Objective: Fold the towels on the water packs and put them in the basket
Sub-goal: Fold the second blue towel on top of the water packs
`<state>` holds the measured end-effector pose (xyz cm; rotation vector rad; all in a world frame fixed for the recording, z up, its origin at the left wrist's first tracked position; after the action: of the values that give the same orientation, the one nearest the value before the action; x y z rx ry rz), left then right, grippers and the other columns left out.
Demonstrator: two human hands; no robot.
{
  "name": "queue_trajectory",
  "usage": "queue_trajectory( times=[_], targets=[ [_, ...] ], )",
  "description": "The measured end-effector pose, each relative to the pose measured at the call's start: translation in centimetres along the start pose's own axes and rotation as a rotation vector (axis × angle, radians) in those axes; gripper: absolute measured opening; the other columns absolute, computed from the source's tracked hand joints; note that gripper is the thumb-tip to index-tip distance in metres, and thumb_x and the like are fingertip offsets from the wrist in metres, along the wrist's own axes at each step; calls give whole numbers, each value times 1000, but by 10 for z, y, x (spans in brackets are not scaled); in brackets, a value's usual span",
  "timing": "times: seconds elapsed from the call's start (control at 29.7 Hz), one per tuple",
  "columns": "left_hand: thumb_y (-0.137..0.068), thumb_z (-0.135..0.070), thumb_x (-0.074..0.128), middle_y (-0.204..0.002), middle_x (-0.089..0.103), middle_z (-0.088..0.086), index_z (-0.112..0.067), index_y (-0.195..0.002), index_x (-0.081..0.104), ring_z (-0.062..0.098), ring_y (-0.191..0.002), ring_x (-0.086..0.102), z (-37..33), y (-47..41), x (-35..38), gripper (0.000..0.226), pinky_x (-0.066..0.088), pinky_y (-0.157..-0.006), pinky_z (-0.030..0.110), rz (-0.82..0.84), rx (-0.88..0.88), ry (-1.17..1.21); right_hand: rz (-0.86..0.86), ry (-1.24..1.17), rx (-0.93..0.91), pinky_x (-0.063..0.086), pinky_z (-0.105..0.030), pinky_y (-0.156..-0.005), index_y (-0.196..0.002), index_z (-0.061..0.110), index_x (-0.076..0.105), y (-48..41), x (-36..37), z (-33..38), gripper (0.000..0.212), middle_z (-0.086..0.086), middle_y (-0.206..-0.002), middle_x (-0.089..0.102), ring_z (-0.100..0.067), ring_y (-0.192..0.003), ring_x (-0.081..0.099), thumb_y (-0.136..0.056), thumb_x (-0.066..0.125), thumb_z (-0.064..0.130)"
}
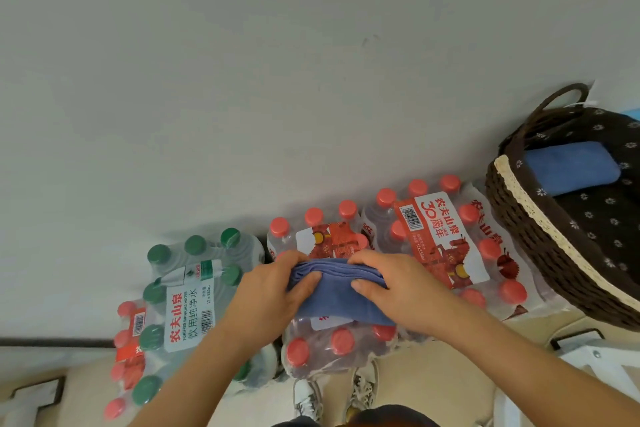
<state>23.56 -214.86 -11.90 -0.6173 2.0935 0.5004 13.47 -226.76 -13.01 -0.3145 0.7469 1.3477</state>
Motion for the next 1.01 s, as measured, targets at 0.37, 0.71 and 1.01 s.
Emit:
queue_trajectory(
  times=[0.37,0.71,1.01],
  targets=[
    [-83,-52,49,-69,49,0,-16,-50,50,17,-64,44,-2,-19,-10,49,37,-41,26,-242,67,-294,-100,8,172,49,-33,-79,-99,20,72,-16,-9,-17,23,2,-93,65,-15,-86,60,-91,60,38],
    [-84,-54,59,-87,58,-9,-23,-99,59,12,-81,54,17,-33,11,35,44,-68,27,28,118,35,272,177,319,45,-35,-99,-139,23,45,-10,-5,-33,63,4,-132,52,-18,-119,53,-84,67,43],
    [-64,-45,62,-77,52,-13,-27,-84,51,9,-68,49,-19,-16,-17,29,40,-57,22,140,364,-34,-124,359,-20,41,-17,-76,-102,28,64,-4,-34,36,28,16,-96,54,-3,-89,50,-76,72,23]
  ],
)
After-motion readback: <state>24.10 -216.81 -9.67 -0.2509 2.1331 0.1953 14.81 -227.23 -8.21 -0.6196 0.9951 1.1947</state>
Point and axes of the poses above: each hand's wrist, its own y-axis away from the middle knuckle, its own x-axis out of the palm, z = x × y, the point moved 10 cm from there along -y, towards the middle knuckle
